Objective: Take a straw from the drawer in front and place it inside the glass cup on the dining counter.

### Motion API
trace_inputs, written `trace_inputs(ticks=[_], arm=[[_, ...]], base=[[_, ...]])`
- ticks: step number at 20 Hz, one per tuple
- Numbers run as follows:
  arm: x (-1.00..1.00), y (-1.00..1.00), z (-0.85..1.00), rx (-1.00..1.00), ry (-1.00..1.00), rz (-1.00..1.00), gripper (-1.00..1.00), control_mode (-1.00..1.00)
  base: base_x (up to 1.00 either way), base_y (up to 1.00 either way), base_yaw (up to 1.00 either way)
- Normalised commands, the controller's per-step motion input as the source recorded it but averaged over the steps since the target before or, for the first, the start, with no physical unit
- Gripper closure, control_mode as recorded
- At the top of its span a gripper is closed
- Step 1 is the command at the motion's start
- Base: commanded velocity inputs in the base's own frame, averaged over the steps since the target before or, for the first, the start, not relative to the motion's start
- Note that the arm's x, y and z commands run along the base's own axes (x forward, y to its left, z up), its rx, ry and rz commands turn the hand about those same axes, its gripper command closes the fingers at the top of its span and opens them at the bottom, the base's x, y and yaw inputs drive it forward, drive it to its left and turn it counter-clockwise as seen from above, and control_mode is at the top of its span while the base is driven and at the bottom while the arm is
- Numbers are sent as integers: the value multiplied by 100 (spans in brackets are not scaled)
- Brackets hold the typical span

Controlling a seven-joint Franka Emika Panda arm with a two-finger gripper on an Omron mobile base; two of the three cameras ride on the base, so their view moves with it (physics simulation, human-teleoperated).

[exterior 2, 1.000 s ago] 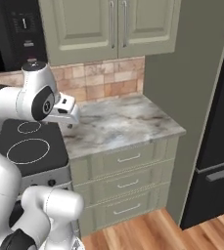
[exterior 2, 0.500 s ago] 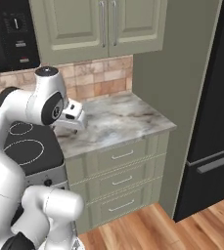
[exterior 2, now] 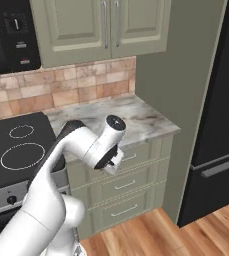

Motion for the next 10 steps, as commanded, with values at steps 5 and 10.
trace_inputs(ticks=[5, 10], arm=[[63, -78, -91, 50, 3, -34, -100, -100], [97, -28, -78, 46, -2, -16, -100, -100]], base=[[0, 0, 0], [0, 0, 0]])
